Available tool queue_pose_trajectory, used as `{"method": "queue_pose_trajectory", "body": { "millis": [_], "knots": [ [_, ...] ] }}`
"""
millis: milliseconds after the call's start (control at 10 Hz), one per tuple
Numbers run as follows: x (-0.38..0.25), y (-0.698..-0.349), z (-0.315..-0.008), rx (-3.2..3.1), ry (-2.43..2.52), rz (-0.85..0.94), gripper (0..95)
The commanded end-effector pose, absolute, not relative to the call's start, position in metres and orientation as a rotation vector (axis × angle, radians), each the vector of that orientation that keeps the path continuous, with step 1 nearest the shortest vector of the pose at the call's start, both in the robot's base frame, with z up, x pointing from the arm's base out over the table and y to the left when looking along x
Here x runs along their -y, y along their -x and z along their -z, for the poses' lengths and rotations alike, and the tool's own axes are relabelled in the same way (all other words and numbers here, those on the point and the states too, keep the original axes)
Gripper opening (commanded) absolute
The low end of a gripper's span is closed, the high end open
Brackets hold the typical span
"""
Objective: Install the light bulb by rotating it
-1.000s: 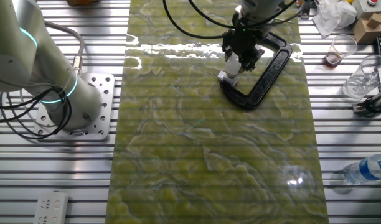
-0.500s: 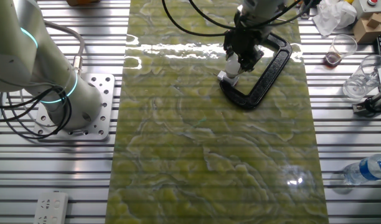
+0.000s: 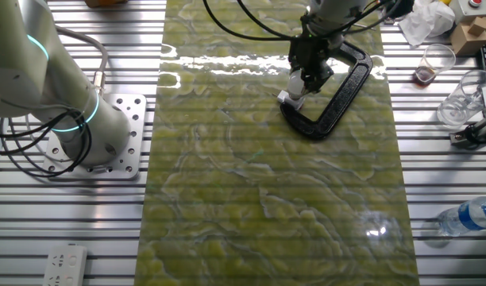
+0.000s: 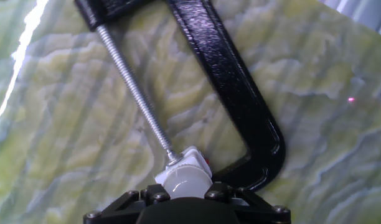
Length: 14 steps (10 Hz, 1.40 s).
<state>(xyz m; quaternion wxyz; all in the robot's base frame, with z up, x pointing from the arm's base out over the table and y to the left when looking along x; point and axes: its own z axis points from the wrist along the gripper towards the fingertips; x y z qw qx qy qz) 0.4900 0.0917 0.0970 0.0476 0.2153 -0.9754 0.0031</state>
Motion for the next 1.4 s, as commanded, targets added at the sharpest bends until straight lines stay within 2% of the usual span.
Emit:
{"method": "queue_pose_trajectory", "body": {
  "millis": [100,400,500,600,900,1400],
  "knots": [
    [-0.0917,-0.4903,-0.0958,2.985,-0.62,-0.016,0.0],
    [-0.0917,-0.4902,-0.096,2.976,-0.653,-0.018,57.0],
    [-0.0917,-0.4902,-0.0962,2.974,-0.664,-0.016,57.0],
    [-0.0917,-0.4902,-0.0962,2.974,-0.67,-0.014,76.0],
    [-0.0917,-0.4902,-0.0961,2.964,-0.74,-0.01,76.0],
    [-0.092,-0.4902,-0.0978,2.799,-1.344,0.047,76.0]
  ]
}}
